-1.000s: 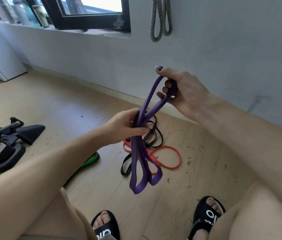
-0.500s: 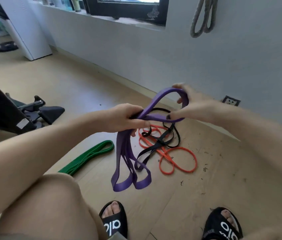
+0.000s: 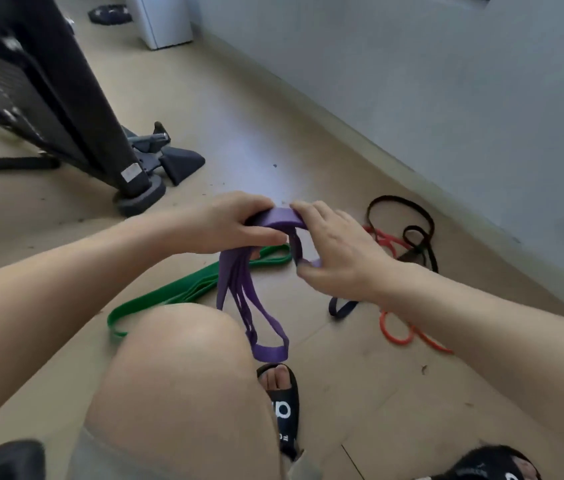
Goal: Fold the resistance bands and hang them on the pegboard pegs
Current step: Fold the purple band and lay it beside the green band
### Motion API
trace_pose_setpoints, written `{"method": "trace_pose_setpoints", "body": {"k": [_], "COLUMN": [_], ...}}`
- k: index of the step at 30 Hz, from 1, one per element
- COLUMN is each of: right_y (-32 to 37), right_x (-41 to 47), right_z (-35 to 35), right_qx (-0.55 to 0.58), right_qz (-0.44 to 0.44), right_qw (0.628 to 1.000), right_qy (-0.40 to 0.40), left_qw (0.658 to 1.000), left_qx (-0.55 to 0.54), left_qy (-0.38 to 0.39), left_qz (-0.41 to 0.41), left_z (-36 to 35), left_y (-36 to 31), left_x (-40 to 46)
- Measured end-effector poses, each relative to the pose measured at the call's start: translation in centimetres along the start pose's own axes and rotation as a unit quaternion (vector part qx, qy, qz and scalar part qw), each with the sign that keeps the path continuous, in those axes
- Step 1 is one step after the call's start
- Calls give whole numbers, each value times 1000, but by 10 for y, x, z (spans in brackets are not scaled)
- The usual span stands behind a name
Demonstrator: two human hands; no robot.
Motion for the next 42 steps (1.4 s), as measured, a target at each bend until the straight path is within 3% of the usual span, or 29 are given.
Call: {"method": "trace_pose_setpoints", "body": {"k": [4,9,16,24,32,35,38,42], "right_y": [31,37,32,-18,-51,-59,-64,-70], "right_x": [14,47,77,108,127,131,134,134], "right_z": [-35,-62,-93,-122,-163,-184,-214,-254], "right_qx": [66,104,-21,-35,-45,-37,-38,-43], "right_qz": [12,-4,131,89,68,66,67,78], "right_qw": [997,995,977,954,938,936,929,915], "right_qy": [28,7,169,283,336,344,361,393], "left_qw": [999,994,992,965,943,930,904,870], "left_qx": [-12,-71,21,48,65,12,-55,-8], "left_qy": [-28,-26,-34,-73,6,28,118,237], "left_qz": [29,78,120,248,326,367,407,433], "left_z": [-3,-9,-60,-112,-138,-135,-136,-147], "left_y": [32,58,116,182,216,225,239,271], "left_x": [-18,-33,-62,-89,-90,-85,-79,-80]}}
Point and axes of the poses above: each hand's wrist, its own x-axis towards the middle knuckle, its own z-axis out of the back of the hand, y = z × x, the point moved 2 cm from there along x, towards the middle knuckle, and after that the axes turned 4 degrees about -z, right-handed, at the moved point
